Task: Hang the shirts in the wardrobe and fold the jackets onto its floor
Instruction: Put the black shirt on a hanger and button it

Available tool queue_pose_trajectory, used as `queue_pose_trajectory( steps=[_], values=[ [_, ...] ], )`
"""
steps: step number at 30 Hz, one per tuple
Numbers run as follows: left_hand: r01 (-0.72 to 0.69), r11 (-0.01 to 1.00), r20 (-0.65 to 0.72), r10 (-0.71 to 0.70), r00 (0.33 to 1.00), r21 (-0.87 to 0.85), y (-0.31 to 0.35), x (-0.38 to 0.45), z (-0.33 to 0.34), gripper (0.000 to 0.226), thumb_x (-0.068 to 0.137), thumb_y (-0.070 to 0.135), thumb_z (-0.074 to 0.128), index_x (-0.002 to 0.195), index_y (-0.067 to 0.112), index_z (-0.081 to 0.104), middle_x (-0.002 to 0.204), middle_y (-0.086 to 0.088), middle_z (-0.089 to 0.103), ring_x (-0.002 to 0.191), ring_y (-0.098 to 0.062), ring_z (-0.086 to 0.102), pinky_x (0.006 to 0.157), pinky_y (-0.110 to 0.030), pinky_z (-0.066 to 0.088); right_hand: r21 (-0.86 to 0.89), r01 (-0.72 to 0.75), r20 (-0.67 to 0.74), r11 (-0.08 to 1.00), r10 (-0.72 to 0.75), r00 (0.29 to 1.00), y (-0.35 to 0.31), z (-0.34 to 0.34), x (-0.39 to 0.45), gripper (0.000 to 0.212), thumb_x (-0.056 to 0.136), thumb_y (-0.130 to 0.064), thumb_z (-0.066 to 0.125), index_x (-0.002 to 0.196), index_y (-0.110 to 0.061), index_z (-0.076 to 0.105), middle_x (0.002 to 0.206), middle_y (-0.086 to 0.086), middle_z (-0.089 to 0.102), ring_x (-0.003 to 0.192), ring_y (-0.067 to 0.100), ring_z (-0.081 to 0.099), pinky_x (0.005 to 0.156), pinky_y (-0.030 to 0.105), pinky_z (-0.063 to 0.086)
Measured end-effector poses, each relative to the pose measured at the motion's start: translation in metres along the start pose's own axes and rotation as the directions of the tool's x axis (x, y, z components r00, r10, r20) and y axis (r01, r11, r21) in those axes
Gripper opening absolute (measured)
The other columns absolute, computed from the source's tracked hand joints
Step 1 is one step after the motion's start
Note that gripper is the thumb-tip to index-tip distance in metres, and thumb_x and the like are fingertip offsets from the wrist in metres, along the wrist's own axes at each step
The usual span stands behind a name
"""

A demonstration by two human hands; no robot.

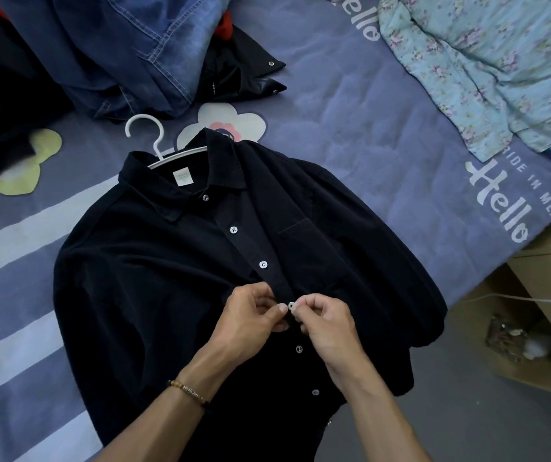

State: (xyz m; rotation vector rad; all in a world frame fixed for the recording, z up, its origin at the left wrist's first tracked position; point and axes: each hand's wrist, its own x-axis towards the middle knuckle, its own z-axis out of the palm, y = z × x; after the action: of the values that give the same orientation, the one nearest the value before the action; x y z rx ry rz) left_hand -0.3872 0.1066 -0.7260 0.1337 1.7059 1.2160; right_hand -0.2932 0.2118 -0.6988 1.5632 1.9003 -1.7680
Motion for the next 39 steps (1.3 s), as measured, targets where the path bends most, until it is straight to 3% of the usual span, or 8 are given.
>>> queue_pose_trajectory(
  steps=[4,6,9,15,19,25,32,39],
  values=[
    [-0.114,0.968,-0.051,0.128,0.990,0.223,-0.004,0.005,0.006,0.020,0.085,0.007,0.072,0.072,0.016,0.059,0.068,0.000,0.069,0.062,-0.013,0.071,0.066,-0.041,0.061,0.060,0.015,-0.076,0.998,-0.011,0.997,0.009,-0.003,-0.005,0.004,0.085,-0.013,0.070,0.087,-0.016,0.072,0.077,-0.004,0.070,0.070,0.006,0.063,0.066,0.015,0.052],
    [-0.141,0.955,-0.093,0.171,0.981,0.263,-0.005,0.006,0.011,0.019,0.083,0.008,0.072,0.074,0.017,0.058,0.067,0.002,0.069,0.060,-0.012,0.069,0.066,-0.041,0.059,-0.146,0.121,-0.110,0.982,-0.137,0.984,0.026,-0.008,-0.012,0.021,0.078,-0.016,0.076,0.097,-0.021,0.067,0.086,-0.006,0.067,0.081,0.007,0.063,0.072,0.016,0.051],
    [-0.148,0.965,-0.141,0.181,0.973,0.215,-0.012,0.003,0.016,0.028,0.086,0.009,0.069,0.086,0.029,0.050,0.070,0.003,0.067,0.059,-0.012,0.067,0.065,-0.043,0.059,-0.562,0.281,-0.048,0.778,-0.369,0.928,0.055,-0.010,-0.023,0.026,0.077,-0.021,0.074,0.100,-0.024,0.063,0.092,-0.016,0.059,0.085,0.004,0.057,0.075,0.020,0.049],
    [-0.319,0.757,-0.135,0.470,0.872,0.570,-0.041,-0.031,0.032,0.021,0.080,0.022,0.072,0.083,0.030,0.053,0.066,0.011,0.048,0.060,-0.008,0.051,0.057,-0.028,0.048,-0.222,0.082,-0.204,0.972,-0.128,0.971,0.067,-0.035,-0.017,0.006,0.084,-0.018,0.075,0.083,-0.024,0.072,0.076,-0.010,0.071,0.075,0.001,0.067,0.072,0.023,0.055],
    [-0.240,0.668,0.007,0.332,0.943,0.704,-0.047,-0.038,0.058,0.021,0.089,0.037,0.065,0.109,0.031,0.065,0.080,0.012,0.054,0.078,-0.010,0.059,0.070,-0.029,0.049,-0.219,0.087,-0.180,0.972,-0.127,0.975,0.069,-0.041,-0.019,0.006,0.086,-0.017,0.073,0.083,-0.022,0.070,0.076,-0.006,0.070,0.072,0.004,0.066,0.068,0.019,0.054],
    [-0.002,0.676,-0.180,0.200,0.963,0.737,-0.035,-0.032,0.075,0.012,0.092,0.023,0.058,0.103,0.023,0.065,0.100,0.006,0.062,0.094,-0.019,0.062,0.071,-0.030,0.043,-0.275,0.093,-0.067,0.957,-0.115,0.991,0.068,-0.050,-0.015,0.007,0.090,-0.016,0.066,0.090,-0.018,0.072,0.078,-0.007,0.067,0.070,0.006,0.062,0.062,0.010,0.046],
    [0.007,0.952,-0.193,0.055,0.980,0.306,-0.023,-0.053,0.071,0.013,0.085,0.019,0.072,0.073,0.023,0.066,0.048,0.014,0.051,0.047,0.000,0.050,0.051,-0.019,0.042,-0.067,0.099,0.136,0.993,-0.089,0.987,0.061,-0.072,-0.027,0.015,0.095,-0.017,0.061,0.100,-0.022,0.074,0.092,-0.002,0.075,0.089,0.011,0.071,0.085,0.030,0.057],
    [0.070,0.984,-0.199,-0.102,0.975,-0.163,-0.002,-0.071,0.082,0.006,0.085,0.004,0.072,0.080,0.004,0.069,0.064,-0.005,0.069,0.062,-0.016,0.071,0.056,-0.024,0.055,-0.166,0.261,0.195,0.951,-0.228,0.954,0.044,-0.082,-0.044,0.016,0.094,-0.016,0.061,0.097,-0.026,0.074,0.088,-0.010,0.074,0.085,0.003,0.068,0.076,0.017,0.054]
  ],
)
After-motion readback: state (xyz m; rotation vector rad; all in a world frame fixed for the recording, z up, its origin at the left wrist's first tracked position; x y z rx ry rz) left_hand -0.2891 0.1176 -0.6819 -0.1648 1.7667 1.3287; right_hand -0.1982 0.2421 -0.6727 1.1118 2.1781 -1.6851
